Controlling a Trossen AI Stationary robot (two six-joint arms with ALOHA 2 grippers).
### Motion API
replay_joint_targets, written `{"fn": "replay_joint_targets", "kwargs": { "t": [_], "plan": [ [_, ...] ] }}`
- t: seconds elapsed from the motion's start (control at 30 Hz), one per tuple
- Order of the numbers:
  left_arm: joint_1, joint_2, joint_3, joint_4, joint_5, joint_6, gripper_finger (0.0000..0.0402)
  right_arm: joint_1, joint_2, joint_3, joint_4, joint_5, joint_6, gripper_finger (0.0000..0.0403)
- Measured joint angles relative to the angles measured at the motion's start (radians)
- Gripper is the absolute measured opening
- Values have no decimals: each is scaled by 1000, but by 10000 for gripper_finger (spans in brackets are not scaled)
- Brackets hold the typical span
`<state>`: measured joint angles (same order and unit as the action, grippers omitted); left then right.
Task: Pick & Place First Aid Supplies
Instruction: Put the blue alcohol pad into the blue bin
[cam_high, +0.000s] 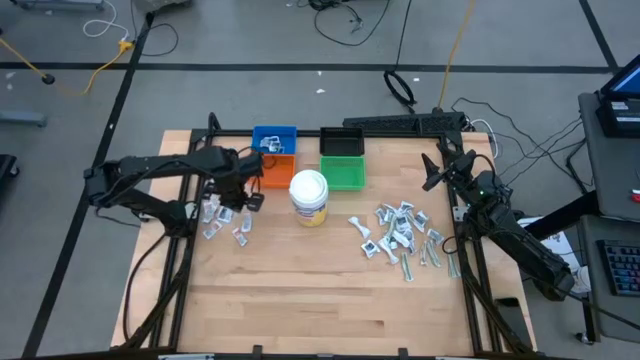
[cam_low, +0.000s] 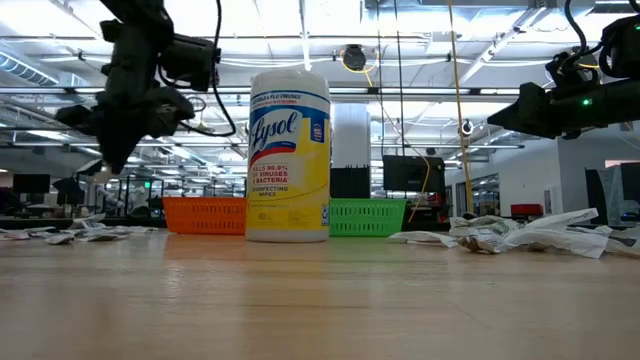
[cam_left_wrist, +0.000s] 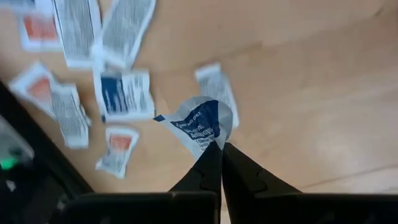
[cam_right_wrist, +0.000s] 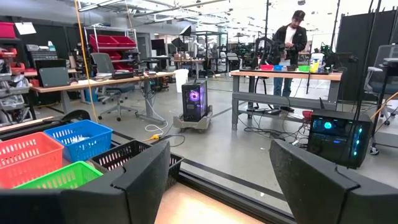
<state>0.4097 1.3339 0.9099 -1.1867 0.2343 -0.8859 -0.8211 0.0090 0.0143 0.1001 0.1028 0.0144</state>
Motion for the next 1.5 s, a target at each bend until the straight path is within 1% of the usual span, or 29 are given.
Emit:
{"fn": "replay_joint_targets", "kwargs": {
  "t": [0.13, 0.3, 0.57, 0.9, 1.03, 1.17, 1.37, 1.5],
  "plan": [
    [89, 62, 77, -31, -17, 92, 4, 0, 0, 0, 0, 0, 0, 272],
    [209, 174, 199, -89, -36, 235, 3, 0, 0, 0, 0, 0, 0, 271],
    [357, 380, 448, -150, -55, 430, 2, 0, 0, 0, 0, 0, 0, 272],
    [472, 635, 823, -241, -62, 576, 1, 0, 0, 0, 0, 0, 0, 273],
    [493, 717, 940, -275, -62, 606, 1, 0, 0, 0, 0, 0, 0, 270],
    [501, 768, 994, -275, -62, 622, 1, 0, 0, 0, 0, 0, 0, 272],
    [498, 832, 993, -228, -109, 632, 1, 0, 0, 0, 0, 0, 0, 274],
    [497, 874, 993, -201, -112, 641, 0, 0, 0, 0, 0, 0, 0, 274]
  ]
}}
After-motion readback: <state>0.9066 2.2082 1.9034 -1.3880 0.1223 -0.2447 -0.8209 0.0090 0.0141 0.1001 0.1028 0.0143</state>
